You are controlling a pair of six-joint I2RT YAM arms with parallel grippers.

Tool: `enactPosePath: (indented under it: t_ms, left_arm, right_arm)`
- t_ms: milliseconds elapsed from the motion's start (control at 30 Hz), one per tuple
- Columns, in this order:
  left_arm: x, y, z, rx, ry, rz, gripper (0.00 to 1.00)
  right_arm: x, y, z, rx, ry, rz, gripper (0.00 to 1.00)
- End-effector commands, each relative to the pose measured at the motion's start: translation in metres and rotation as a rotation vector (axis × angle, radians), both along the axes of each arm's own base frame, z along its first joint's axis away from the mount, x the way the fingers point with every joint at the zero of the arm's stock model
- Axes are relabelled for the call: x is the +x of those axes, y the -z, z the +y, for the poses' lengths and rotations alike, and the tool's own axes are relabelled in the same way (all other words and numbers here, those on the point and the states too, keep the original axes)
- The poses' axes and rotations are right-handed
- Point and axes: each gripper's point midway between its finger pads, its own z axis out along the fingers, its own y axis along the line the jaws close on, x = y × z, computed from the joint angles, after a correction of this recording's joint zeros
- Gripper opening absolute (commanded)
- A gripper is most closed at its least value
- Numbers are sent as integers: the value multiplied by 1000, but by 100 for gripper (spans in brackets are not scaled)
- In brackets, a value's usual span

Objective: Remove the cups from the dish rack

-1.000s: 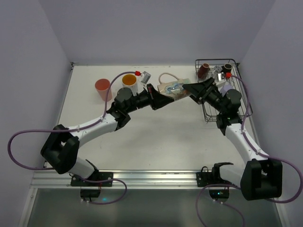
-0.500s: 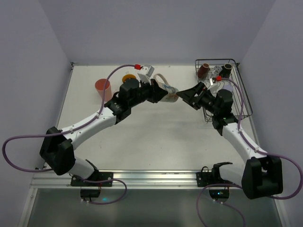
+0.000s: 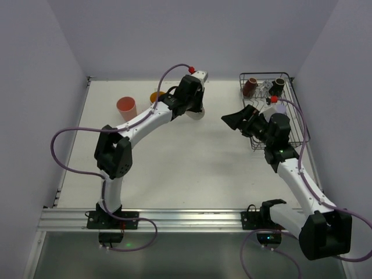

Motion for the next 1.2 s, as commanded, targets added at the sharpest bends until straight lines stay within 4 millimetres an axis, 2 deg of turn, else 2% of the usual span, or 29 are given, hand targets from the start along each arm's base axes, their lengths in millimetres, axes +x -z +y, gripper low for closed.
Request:
enactPosePath:
  t_ms: [0, 33, 200, 400, 533, 567, 600, 667, 700, 767, 800, 867, 933, 967, 1033, 1067, 1100, 1167]
  left_arm:
    - [35, -33, 10, 64, -35, -105, 0]
    - [47, -31, 6, 83, -34, -114, 0]
    - [74, -6, 10, 174, -58, -94, 0]
    - [86, 22, 31, 255, -88, -67, 0]
    - [87, 27, 32, 267, -78, -63, 0]
    - [87, 27, 31, 265, -76, -66, 5]
    - [88, 26, 31, 264, -74, -68, 19]
    - [88, 25, 31, 266, -73, -73, 35]
    - [88, 22, 32, 264, -77, -78, 47]
    - [89, 15, 32, 256, -79, -91, 54]
    - [88, 9, 32, 250, -79, -100, 59]
    - [87, 0, 32, 236, -82, -113, 63]
    - [85, -15, 33, 216, -90, -132, 70]
    - [85, -22, 33, 203, -92, -147, 72]
    - [82, -40, 34, 178, -90, -170, 79]
    - [80, -49, 33, 162, -89, -182, 81]
    - [77, -65, 34, 140, -88, -203, 85]
    - [68, -86, 29, 89, -61, -220, 88]
  right_arm:
    - [-3, 0, -12, -65, 48, -32, 99]
    - [-4, -1, -12, -69, 51, -38, 99]
    - [-9, 0, -14, -82, 49, -53, 99]
    - [-8, 13, -15, -108, 52, -26, 99]
    - [-6, 13, -16, -107, 60, -26, 99]
    - [-6, 13, -17, -111, 61, -21, 99]
    - [-5, 11, -18, -113, 67, -20, 99]
    - [-2, 10, -21, -130, 84, -25, 99]
    - [-1, 6, -23, -138, 93, -26, 99]
    - [3, 6, -30, -175, 124, -23, 99]
    - [5, -2, -31, -183, 134, -40, 99]
    - [7, 3, -39, -237, 162, -19, 99]
    - [11, -5, -44, -269, 182, -26, 99]
    - [12, 1, -51, -307, 205, -7, 97]
    - [17, -5, -59, -337, 245, -11, 93]
    - [19, -1, -68, -373, 279, 2, 92]
    - [22, -6, -73, -387, 303, -1, 91]
    - [26, -6, -85, -432, 350, 5, 85]
